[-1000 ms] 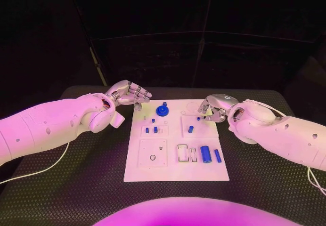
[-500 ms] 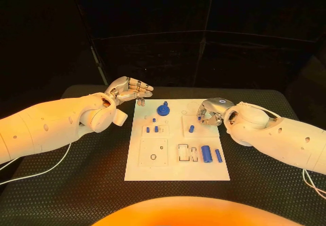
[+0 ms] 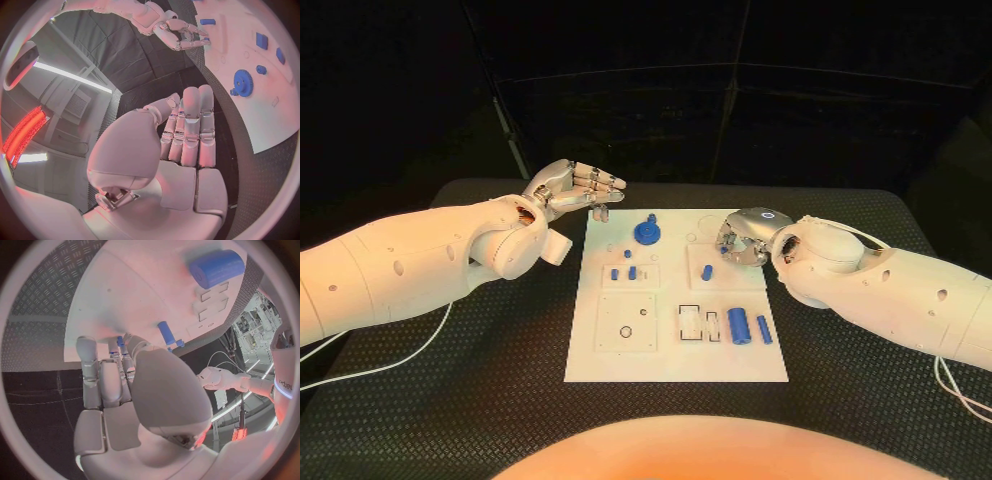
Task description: Assemble the parts on the task board
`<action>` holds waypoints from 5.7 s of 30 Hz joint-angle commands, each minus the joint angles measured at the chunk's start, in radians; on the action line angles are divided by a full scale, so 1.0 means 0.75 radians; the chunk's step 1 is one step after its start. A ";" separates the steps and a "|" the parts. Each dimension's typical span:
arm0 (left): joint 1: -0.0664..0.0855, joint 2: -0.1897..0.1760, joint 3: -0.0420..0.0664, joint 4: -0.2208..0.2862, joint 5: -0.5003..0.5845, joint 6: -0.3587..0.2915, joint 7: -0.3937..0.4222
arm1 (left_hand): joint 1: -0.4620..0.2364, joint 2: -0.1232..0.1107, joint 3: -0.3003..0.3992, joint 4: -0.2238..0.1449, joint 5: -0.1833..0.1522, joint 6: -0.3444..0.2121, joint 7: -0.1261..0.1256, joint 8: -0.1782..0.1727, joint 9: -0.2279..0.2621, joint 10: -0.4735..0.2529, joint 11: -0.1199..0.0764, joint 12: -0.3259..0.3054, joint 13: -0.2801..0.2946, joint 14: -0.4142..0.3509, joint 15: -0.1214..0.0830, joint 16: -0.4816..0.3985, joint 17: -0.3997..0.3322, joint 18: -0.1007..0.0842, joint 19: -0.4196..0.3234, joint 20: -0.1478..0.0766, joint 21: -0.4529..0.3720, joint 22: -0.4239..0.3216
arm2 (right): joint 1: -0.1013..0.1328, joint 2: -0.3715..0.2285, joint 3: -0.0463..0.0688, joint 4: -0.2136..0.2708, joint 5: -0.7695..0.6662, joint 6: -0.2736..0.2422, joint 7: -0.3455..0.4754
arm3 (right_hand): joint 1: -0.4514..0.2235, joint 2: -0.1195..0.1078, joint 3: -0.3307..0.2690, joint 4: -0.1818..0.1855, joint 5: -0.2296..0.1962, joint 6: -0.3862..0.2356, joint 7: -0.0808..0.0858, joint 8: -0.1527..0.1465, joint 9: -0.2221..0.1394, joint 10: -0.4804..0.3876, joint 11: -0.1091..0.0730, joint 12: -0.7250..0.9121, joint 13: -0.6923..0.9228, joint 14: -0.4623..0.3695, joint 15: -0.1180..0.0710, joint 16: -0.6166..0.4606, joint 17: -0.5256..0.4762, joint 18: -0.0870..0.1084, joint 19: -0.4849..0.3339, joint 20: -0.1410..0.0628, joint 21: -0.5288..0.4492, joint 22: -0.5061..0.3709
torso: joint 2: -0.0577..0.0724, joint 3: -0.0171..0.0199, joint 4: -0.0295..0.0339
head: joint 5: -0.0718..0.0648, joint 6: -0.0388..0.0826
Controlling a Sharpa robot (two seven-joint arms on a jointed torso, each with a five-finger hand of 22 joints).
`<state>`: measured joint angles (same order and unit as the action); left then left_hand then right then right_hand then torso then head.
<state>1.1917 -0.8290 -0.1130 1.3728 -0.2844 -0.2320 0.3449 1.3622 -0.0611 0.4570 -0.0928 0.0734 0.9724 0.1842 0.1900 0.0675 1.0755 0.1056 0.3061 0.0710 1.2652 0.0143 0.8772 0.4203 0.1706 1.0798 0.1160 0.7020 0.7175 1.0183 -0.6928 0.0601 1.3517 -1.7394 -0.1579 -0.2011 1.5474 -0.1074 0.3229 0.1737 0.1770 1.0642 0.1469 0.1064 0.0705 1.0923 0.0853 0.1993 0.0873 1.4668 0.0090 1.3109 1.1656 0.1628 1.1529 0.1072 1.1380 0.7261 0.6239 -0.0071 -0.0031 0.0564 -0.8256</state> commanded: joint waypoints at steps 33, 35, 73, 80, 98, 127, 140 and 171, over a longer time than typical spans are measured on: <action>0.003 -0.008 0.001 0.003 0.020 -0.022 0.082 | 0.004 0.014 -0.002 -0.008 -0.001 0.008 0.004 -0.001 -0.001 -0.005 0.002 0.011 0.000 -0.006 0.001 -0.017 -0.009 0.018 -0.012 0.000 -0.011 -0.007 | -0.020 0.002 -0.001 0.033 -0.132 -0.202 -0.108 | -0.177 -0.020 0.229 -0.134 -0.052 0.119 -0.022 0.017 0.008 0.154 -0.026 -0.047 -0.027 0.044 -0.031 0.014 -0.038 -0.034 0.045 -0.016 0.125 0.160 | -0.002 0.0005 -0.0017 | 0.005 -0.003; 0.002 -0.009 0.001 0.001 0.020 -0.022 0.085 | 0.004 0.014 -0.002 -0.008 -0.001 0.008 0.004 -0.001 -0.001 -0.005 0.002 0.011 0.000 -0.006 0.001 -0.017 -0.009 0.018 -0.012 0.000 -0.011 -0.007 | -0.020 -0.004 -0.001 0.046 -0.131 -0.225 -0.108 | -0.183 -0.022 0.227 -0.133 -0.056 0.119 -0.023 0.017 0.008 0.156 -0.027 -0.049 -0.026 0.045 -0.031 0.015 -0.038 -0.034 0.046 -0.016 0.125 0.161 | -0.003 0.0009 -0.0013 | 0.005 -0.004; 0.001 0.015 0.001 -0.015 0.068 -0.006 0.096 | -0.009 0.019 -0.008 -0.001 -0.002 0.009 0.004 -0.002 -0.001 -0.009 0.003 0.014 -0.001 -0.002 0.003 -0.028 -0.015 0.017 -0.014 0.002 -0.018 -0.012 | -0.134 0.013 -0.008 0.425 0.072 -0.298 0.016 | -0.185 -0.017 0.226 -0.145 -0.053 0.129 -0.028 0.021 0.010 0.171 -0.033 -0.056 -0.025 0.048 -0.037 0.029 -0.024 -0.038 0.058 -0.022 0.133 0.178 | -0.001 -0.0034 -0.0022 | 0.074 -0.020; 0.002 0.024 0.001 -0.014 0.070 -0.005 0.094 | -0.011 0.019 -0.010 0.001 -0.002 0.009 0.004 -0.001 -0.001 -0.010 0.003 0.015 -0.001 -0.001 0.003 -0.029 -0.016 0.017 -0.014 0.002 -0.019 -0.013 | -0.160 0.060 -0.031 0.395 0.067 -0.252 0.031 | -0.184 -0.017 0.226 -0.148 -0.049 0.128 -0.027 0.020 0.009 0.170 -0.032 -0.058 -0.026 0.048 -0.036 0.029 -0.025 -0.037 0.057 -0.022 0.131 0.175 | 0.001 -0.0023 0.0001 | 0.091 -0.026; 0.003 0.028 0.001 -0.010 0.088 -0.004 0.088 | -0.022 0.021 -0.015 0.008 -0.002 0.006 0.005 -0.004 -0.002 -0.013 0.004 0.016 -0.001 0.001 0.005 -0.034 -0.018 0.017 -0.013 0.004 -0.024 -0.017 | -0.181 0.121 -0.044 0.337 0.030 -0.198 0.022 | -0.184 -0.015 0.226 -0.149 -0.046 0.126 -0.026 0.020 0.009 0.169 -0.032 -0.060 -0.026 0.047 -0.036 0.027 -0.029 -0.037 0.055 -0.023 0.129 0.171 | -0.001 -0.0018 -0.0008 | 0.125 -0.053; 0.003 0.035 0.001 -0.011 0.089 0.010 0.072 | -0.032 0.024 -0.019 0.016 -0.002 -0.001 0.007 -0.008 -0.003 -0.021 0.006 0.016 -0.002 0.004 0.007 -0.039 -0.021 0.017 -0.013 0.006 -0.030 -0.023 | -0.186 0.138 -0.044 0.313 -0.007 -0.178 -0.027 | -0.186 -0.013 0.225 -0.153 -0.038 0.122 -0.023 0.017 0.008 0.167 -0.029 -0.065 -0.027 0.047 -0.035 0.028 -0.030 -0.036 0.052 -0.022 0.127 0.166 | -0.001 -0.0017 -0.0022 | 0.138 -0.063; 0.003 0.036 0.001 -0.011 0.089 0.010 0.070 | -0.032 0.024 -0.019 0.016 -0.002 -0.002 0.007 -0.008 -0.003 -0.021 0.006 0.016 -0.002 0.004 0.007 -0.039 -0.021 0.017 -0.012 0.006 -0.031 -0.023 | -0.186 0.152 -0.044 0.300 -0.021 -0.180 -0.052 | -0.185 -0.012 0.225 -0.154 -0.037 0.122 -0.023 0.017 0.008 0.167 -0.029 -0.066 -0.027 0.047 -0.035 0.027 -0.031 -0.036 0.051 -0.022 0.126 0.165 | -0.001 -0.0016 -0.0015 | 0.137 -0.063; 0.003 0.045 0.001 -0.023 0.089 0.018 0.057 | -0.030 0.025 -0.019 0.015 -0.001 -0.003 0.006 -0.008 -0.003 -0.023 0.006 0.016 -0.002 0.006 0.006 -0.040 -0.022 0.017 -0.011 0.006 -0.032 -0.025 | -0.185 0.173 -0.061 0.298 -0.025 -0.077 -0.060 | -0.227 -0.029 0.195 -0.153 -0.031 0.069 0.000 -0.012 -0.003 0.099 -0.004 -0.118 -0.032 0.041 -0.014 0.027 -0.040 -0.031 0.027 -0.009 0.100 0.124 | -0.002 -0.0021 -0.0005 | 0.132 -0.061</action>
<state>1.1919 -0.7962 -0.1132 1.3554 -0.2232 -0.2296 0.3864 1.3511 -0.0432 0.4444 -0.0857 0.0734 0.9723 0.1841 0.1899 0.0666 1.0647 0.1089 0.3141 0.0706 1.2653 0.0143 0.8520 0.4057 0.1701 1.0764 0.1195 0.6832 0.7001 0.8819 -0.5629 0.0179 1.5776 -1.7527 -0.2414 -0.2345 1.3862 -0.1282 0.4760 0.0608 0.1501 1.1242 0.1484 0.1027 0.0707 1.1736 0.0814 0.1149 0.0632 1.4649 -0.0100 1.3300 1.1362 0.1476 1.1805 0.1007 1.2167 0.8214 0.6226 -0.0085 -0.0040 0.1561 -0.8716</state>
